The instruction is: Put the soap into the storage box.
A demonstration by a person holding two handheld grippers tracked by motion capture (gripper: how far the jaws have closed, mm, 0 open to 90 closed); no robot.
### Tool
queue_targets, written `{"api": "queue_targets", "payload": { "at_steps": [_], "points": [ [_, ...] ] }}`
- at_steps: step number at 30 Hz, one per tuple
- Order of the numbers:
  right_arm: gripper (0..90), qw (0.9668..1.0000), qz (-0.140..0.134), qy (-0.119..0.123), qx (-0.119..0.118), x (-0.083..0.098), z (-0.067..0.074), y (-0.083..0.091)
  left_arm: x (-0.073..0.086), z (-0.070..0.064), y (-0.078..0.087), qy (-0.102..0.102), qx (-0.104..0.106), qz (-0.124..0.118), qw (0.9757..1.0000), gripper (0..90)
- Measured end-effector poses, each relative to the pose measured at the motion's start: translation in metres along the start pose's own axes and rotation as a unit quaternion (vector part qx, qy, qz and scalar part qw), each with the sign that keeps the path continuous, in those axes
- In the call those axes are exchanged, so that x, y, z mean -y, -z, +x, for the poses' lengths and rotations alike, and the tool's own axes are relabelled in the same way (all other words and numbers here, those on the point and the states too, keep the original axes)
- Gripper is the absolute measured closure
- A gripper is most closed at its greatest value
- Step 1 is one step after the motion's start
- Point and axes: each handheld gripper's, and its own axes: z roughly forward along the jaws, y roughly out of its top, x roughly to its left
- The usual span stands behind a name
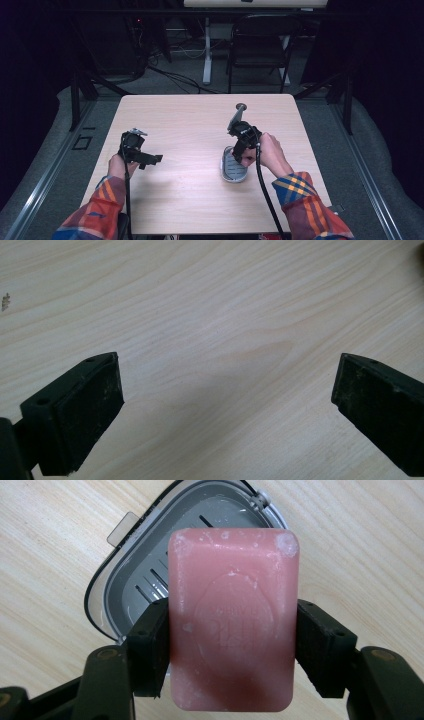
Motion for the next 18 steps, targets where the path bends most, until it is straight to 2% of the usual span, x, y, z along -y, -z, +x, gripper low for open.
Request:
{"api": "queue_targets", "payload": {
  "at_steps": [7,10,11,12,17,18],
  "points": [
    [37.2,0.9999,0.014,-0.005,0.004,-0.007,0.006,-0.008,0.000,-0.001,0.001,-0.001,0.000,-0.001,1.0000,0.1],
    [37.2,0.9998,0.018,0.000,0.010,-0.010,0.008,-0.008,0.000,-0.001,0.002,-0.004,-0.001,-0.002,1.0000,0.1],
    [37.3,0.9999,0.008,-0.008,0.006,-0.010,0.009,-0.009,0.000,-0.001,0.002,-0.004,0.000,-0.002,1.0000,0.1],
    [37.2,0.9998,0.020,0.004,0.008,-0.011,0.007,-0.007,0.000,-0.001,0.001,-0.004,0.000,-0.002,1.0000,0.1],
    [37.2,0.9999,0.006,-0.011,-0.001,-0.012,0.008,-0.011,0.000,0.000,0.001,-0.004,0.001,0.000,1.0000,0.1],
    [37.2,0.9999,0.014,-0.008,-0.001,-0.013,0.007,-0.010,0.000,0.000,0.001,-0.005,0.001,0.000,1.0000,0.1]
  ]
}}
